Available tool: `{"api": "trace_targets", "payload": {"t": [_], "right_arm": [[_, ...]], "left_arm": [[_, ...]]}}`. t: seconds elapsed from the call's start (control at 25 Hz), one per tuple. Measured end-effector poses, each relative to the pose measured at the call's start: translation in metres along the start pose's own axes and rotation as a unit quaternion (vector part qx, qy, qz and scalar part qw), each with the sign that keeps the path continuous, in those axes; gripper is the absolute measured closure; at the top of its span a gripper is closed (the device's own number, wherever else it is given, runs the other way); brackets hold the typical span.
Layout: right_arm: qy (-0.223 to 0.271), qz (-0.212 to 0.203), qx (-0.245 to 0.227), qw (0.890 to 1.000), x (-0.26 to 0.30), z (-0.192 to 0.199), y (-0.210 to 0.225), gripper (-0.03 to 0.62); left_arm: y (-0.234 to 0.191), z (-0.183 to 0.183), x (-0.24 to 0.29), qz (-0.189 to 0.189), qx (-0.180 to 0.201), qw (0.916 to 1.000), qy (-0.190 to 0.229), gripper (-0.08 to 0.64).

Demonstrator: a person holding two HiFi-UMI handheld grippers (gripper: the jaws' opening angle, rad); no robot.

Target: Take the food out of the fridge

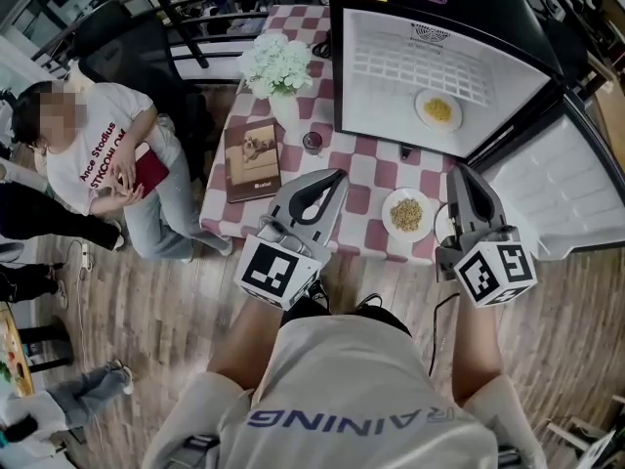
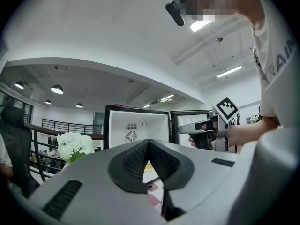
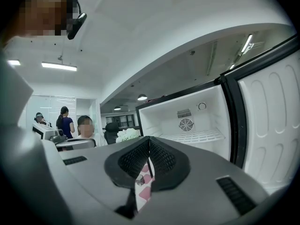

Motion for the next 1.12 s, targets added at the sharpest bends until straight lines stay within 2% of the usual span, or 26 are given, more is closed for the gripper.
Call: {"api": "trace_targets", "payload": {"t": [0.68,0.88,1.0,1.12], "right_arm": [[-0.018,-0.002,0.016,1.000,0.006,0.011,0.005,0.571],[-0.041,0.012,0.075,0.996,0.015,0.038,0.023,0.569],[-0.052,0.027,0.124,0.991,0.021,0.061,0.041,0.569],[-0.061,0.047,0.174,0.982,0.032,0.082,0.063,0.568]], "left_arm": [[0.001,0.001,0.000,0.003,0.008,1.0000,-0.003,0.552],[0.002,0.017,0.002,0.005,-0.004,0.9999,-0.014,0.552],[0.005,0.030,0.006,0.009,-0.020,0.9993,-0.030,0.553],[0.004,0.043,0.010,0.015,-0.017,0.9990,-0.039,0.552]]}}
Point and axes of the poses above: the fingertips, and each gripper's own axes: x forward along the fingers, y to its right, z out of its underside, the point moved 2 cm from there along -x, backward along the fingers, and after that the axes turned 8 degrees about -z, right-handed, at the moved point
